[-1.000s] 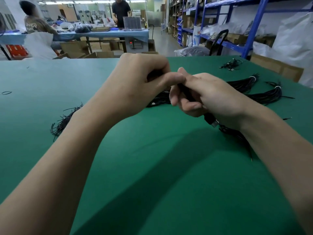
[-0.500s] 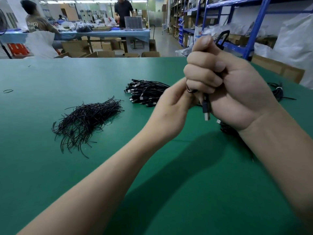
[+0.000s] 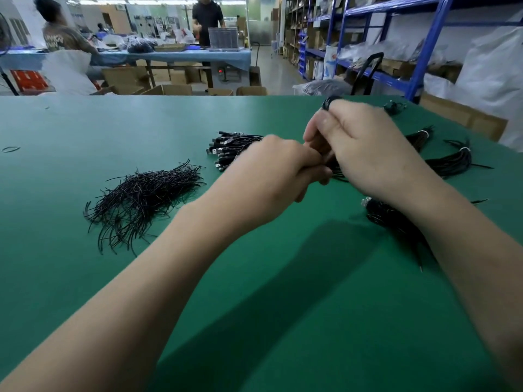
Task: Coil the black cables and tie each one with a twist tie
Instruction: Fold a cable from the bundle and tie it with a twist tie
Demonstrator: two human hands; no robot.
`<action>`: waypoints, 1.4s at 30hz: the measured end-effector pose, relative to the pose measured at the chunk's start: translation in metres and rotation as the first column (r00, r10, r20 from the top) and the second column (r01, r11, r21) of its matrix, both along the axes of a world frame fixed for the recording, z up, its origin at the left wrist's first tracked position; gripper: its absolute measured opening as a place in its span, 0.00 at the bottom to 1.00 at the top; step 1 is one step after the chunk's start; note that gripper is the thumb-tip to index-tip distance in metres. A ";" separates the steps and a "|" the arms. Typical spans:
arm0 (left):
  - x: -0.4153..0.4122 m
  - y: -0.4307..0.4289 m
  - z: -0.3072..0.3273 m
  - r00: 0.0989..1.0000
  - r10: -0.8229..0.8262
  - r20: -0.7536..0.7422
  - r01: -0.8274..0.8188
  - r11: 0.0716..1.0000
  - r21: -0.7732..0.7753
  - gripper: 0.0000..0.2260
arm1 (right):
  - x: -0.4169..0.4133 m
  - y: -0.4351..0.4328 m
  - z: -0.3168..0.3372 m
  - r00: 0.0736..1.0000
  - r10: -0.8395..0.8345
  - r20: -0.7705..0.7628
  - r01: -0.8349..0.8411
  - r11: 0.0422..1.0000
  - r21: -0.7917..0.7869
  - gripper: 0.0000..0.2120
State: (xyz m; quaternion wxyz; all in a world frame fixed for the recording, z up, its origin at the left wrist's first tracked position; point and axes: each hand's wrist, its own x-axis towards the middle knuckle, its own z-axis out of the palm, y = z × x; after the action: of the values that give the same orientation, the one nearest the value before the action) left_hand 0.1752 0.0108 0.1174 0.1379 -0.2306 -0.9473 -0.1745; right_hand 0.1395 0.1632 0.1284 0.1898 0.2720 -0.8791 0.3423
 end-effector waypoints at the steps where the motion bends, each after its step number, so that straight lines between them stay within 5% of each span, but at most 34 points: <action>1: 0.001 -0.003 0.004 0.999 0.031 -0.036 -0.032 0.999 -0.044 0.12 | 0.000 0.000 -0.001 1.000 0.003 0.003 -0.003 0.995 0.096 0.16; 4: 0.004 -0.011 0.011 0.991 0.089 -0.102 -0.097 0.993 -0.072 0.12 | 0.001 -0.004 -0.006 0.997 0.060 0.058 -0.070 0.978 0.196 0.19; 9: 0.004 -0.015 0.012 0.963 0.161 -0.218 -0.179 0.982 -0.065 0.10 | 0.001 -0.001 -0.010 0.969 0.171 0.178 -0.198 0.968 0.151 0.25; 13: 0.000 -0.026 0.013 0.944 0.220 -0.247 -0.231 0.973 -0.019 0.08 | -0.001 -0.001 -0.013 0.905 0.299 0.302 -0.336 0.939 0.078 0.20; 21: -0.001 -0.041 0.019 0.961 0.045 -0.273 -0.023 0.996 0.081 0.08 | -0.007 0.016 -0.014 0.715 0.310 0.627 -0.513 0.841 0.169 0.11; 29: -0.009 -0.056 0.021 0.968 -0.092 -0.235 0.080 0.995 -0.060 0.09 | -0.009 0.018 -0.016 0.583 0.463 0.668 -0.602 0.798 -0.028 0.12; 42: -0.008 -0.051 0.019 0.965 -0.151 -0.215 0.129 0.985 -0.116 0.05 | -0.012 0.021 -0.016 0.574 0.453 0.682 -0.601 0.799 -0.025 0.12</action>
State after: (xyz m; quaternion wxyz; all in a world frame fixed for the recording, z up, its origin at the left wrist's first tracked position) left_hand 0.1676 -0.0406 0.1359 0.2188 -0.3219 -0.9147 -0.1086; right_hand 0.1278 0.1846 0.1125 -0.2728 0.4023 -0.7958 0.3612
